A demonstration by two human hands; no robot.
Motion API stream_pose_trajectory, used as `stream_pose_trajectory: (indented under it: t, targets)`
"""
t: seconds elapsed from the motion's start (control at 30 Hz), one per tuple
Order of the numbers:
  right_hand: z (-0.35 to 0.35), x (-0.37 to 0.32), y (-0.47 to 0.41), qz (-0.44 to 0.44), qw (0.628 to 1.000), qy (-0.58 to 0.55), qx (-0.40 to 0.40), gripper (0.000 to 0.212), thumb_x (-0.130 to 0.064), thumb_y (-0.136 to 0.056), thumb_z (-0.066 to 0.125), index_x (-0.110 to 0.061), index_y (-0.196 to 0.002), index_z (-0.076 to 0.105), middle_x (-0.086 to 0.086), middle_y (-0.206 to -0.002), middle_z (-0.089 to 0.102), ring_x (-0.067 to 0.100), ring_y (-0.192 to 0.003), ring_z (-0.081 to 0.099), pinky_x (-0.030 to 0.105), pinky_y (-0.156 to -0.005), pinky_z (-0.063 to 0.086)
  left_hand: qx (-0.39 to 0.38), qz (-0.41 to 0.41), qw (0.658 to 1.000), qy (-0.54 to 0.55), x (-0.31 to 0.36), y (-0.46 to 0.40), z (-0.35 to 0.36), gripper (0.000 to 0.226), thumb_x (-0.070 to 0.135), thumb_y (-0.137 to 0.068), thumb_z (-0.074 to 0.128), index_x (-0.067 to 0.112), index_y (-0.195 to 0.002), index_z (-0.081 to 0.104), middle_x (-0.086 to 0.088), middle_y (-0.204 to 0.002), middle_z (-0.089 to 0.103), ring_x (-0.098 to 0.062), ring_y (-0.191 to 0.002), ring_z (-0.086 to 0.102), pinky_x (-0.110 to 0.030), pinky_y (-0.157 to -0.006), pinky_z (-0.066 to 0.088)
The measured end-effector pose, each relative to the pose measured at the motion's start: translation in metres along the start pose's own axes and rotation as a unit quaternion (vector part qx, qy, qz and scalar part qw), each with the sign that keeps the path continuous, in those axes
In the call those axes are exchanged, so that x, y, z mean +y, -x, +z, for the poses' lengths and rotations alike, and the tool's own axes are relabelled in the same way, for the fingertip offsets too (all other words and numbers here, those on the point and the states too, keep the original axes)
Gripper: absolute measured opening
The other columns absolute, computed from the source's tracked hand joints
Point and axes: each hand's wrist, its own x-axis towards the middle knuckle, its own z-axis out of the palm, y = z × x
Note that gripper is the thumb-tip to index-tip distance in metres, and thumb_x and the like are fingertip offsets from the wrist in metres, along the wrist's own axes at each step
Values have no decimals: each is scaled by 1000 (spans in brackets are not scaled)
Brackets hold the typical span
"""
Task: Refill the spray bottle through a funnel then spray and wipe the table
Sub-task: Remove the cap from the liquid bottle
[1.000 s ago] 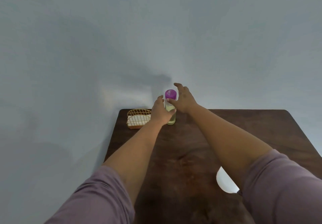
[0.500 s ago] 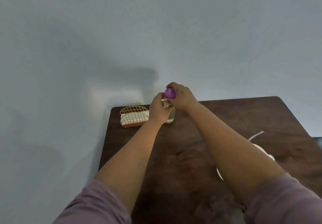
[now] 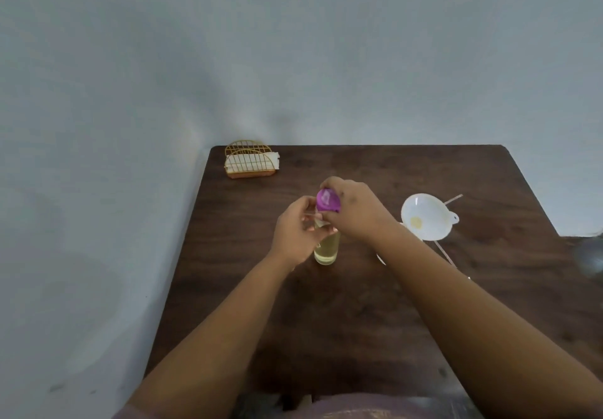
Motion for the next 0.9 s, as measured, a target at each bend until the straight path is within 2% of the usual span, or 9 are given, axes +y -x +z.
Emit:
stream_pose_trajectory:
  t: [0.13,0.3,0.43,0.47,0.53,0.6,0.73,0.83,0.9]
  targets:
    - [10,7,22,-11,1000,-6,-4,49,-18,-79,75,-16,-122,52,4,-111,57,14,-96,51,22,-79,41,10,-10,999,-33,-5,20,11,40,15,-69,85,36,-90,58,10,-94,69,-10,-89,67,-42,-84,57]
    - [14,11,28,-29,999,-2,-13,51,-20,-79,74,-17,-125,51,5,-116,56,18,-104,53,22,-81,38,26,-28,999,-37,-8,24,13,44,16,-65,87,32,-95,60,10,-95,68,-11,-92,66,-43,-86,56]
    - [7,10,32,-21,999,34,-25,51,-34,-83,71,-16,-125,50,4,-117,54,16,-103,51,24,-83,42,-24,-25,999,-25,2,22,13,53,10,-64,88,31,-101,57,14,-97,66,-4,-91,63,-19,-80,55]
    - [7,8,33,-20,998,58,-16,51,-41,-86,65,-16,-127,48,5,-116,53,19,-104,52,26,-85,44,-35,-32,999,-19,2,22,14,54,8,-64,88,32,-102,58,13,-98,66,-6,-93,63,-20,-81,55]
    - [9,2,34,-26,990,137,28,54,-53,-90,51,-14,-127,46,6,-112,52,22,-103,53,30,-85,45,-43,-50,998,-23,-2,24,17,56,13,-65,89,34,-107,59,6,-107,67,-14,-104,62,-37,-92,54]
    - [11,-4,34,-13,983,174,53,51,-57,-91,45,-12,-114,49,5,-99,52,20,-90,53,29,-75,44,-37,-49,997,-37,-6,26,18,55,19,-63,90,33,-108,61,6,-110,66,-18,-107,60,-47,-95,52]
    - [12,-8,35,19,984,176,18,33,-47,-94,47,-14,-87,50,0,-76,52,15,-68,50,27,-63,40,-39,-22,997,-60,-8,25,17,40,14,-65,88,41,-76,62,17,-104,66,-19,-105,63,-49,-94,51]
    - [15,-9,31,22,985,171,1,31,-41,-94,51,-10,-86,52,-3,-69,44,14,-66,49,27,-64,41,-52,-18,996,-65,-5,25,16,38,11,-67,87,30,-93,66,13,-102,69,-13,-101,64,-45,-94,52]
    - [14,-10,28,22,985,165,-33,31,-37,-93,53,-8,-102,57,0,-82,46,19,-79,54,28,-69,43,-57,-15,996,-67,-7,24,14,49,13,-64,88,27,-105,65,8,-98,72,-16,-97,67,-46,-90,53]
